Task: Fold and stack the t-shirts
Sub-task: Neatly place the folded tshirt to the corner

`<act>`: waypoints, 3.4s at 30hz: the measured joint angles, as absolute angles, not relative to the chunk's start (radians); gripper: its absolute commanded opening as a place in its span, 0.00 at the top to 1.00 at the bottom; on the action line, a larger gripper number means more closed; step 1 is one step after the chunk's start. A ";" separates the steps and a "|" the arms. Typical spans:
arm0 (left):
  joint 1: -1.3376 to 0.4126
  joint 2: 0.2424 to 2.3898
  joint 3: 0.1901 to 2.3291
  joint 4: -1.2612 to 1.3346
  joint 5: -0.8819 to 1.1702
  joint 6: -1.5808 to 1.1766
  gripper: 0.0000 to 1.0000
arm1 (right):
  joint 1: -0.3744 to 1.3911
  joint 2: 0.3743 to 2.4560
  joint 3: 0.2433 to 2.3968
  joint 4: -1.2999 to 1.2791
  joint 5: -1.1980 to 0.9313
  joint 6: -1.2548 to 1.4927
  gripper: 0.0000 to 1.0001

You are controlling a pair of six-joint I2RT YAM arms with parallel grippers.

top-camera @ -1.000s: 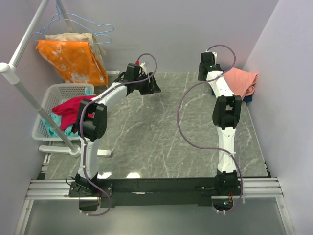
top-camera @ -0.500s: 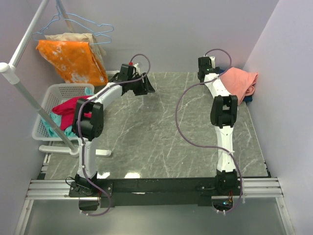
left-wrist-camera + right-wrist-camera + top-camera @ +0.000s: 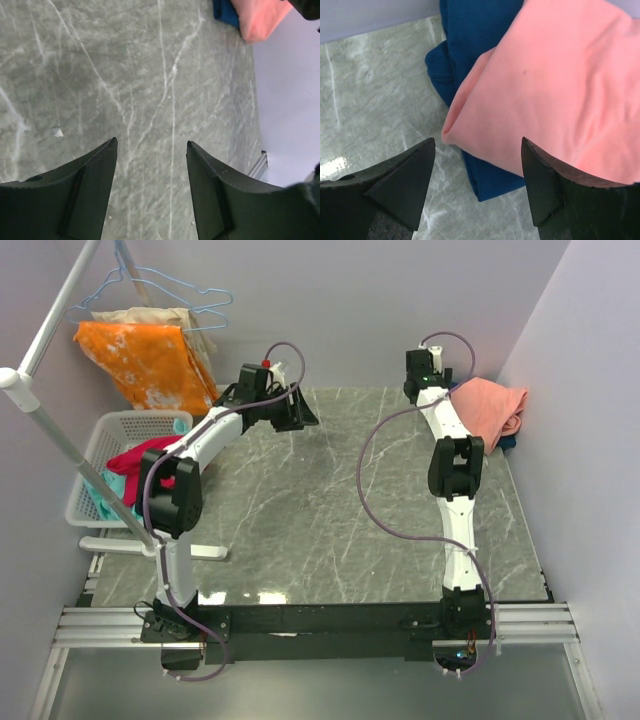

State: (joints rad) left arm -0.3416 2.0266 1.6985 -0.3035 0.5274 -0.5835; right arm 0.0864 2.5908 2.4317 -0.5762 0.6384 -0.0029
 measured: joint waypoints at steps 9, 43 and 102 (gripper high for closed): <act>-0.342 1.977 1.712 -0.352 0.559 -0.587 0.37 | 0.083 2.590 2.387 -0.517 0.738 -0.099 0.21; -0.341 1.974 1.775 -0.389 0.570 -0.564 0.38 | 0.065 2.590 2.345 -0.548 0.613 -0.134 0.29; -0.328 2.012 1.788 -0.434 0.451 -0.596 0.37 | 0.334 2.133 1.759 -0.650 0.279 -0.079 1.00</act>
